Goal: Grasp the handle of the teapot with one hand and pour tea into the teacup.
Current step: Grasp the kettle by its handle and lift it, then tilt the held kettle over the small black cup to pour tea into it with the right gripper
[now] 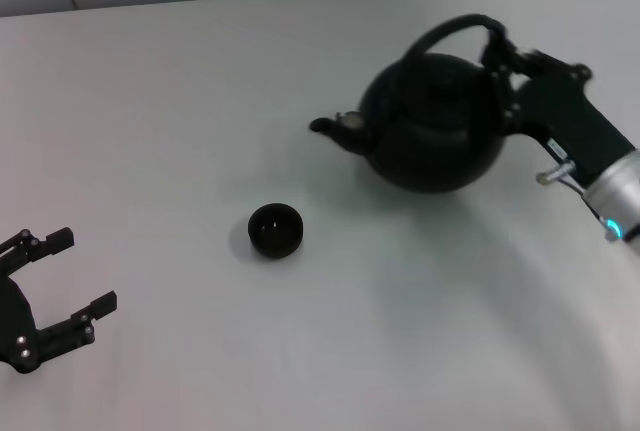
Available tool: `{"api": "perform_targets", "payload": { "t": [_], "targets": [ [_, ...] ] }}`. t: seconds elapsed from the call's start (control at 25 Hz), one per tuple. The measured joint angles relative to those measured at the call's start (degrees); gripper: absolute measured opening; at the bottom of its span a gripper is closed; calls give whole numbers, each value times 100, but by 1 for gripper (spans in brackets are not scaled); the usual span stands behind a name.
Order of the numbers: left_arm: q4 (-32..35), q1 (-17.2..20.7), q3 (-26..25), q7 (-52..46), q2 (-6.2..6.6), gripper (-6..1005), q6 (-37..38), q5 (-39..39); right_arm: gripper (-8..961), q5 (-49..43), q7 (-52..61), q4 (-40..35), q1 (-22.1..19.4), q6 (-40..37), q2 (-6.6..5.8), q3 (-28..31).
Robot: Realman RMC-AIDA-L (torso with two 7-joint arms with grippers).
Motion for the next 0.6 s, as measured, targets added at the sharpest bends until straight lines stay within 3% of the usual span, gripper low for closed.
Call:
{"api": "perform_targets", "payload": {
  "t": [0.16, 0.6],
  "targets": [
    [-7, 2, 0, 0, 0, 810, -1, 0, 81, -5, 1037, -866, 437, -1, -7, -771],
    [-13, -22, 0, 0, 0, 810, 42, 0, 82, 21, 2099, -2056, 918, -80, -39, -2104]
  ]
}}
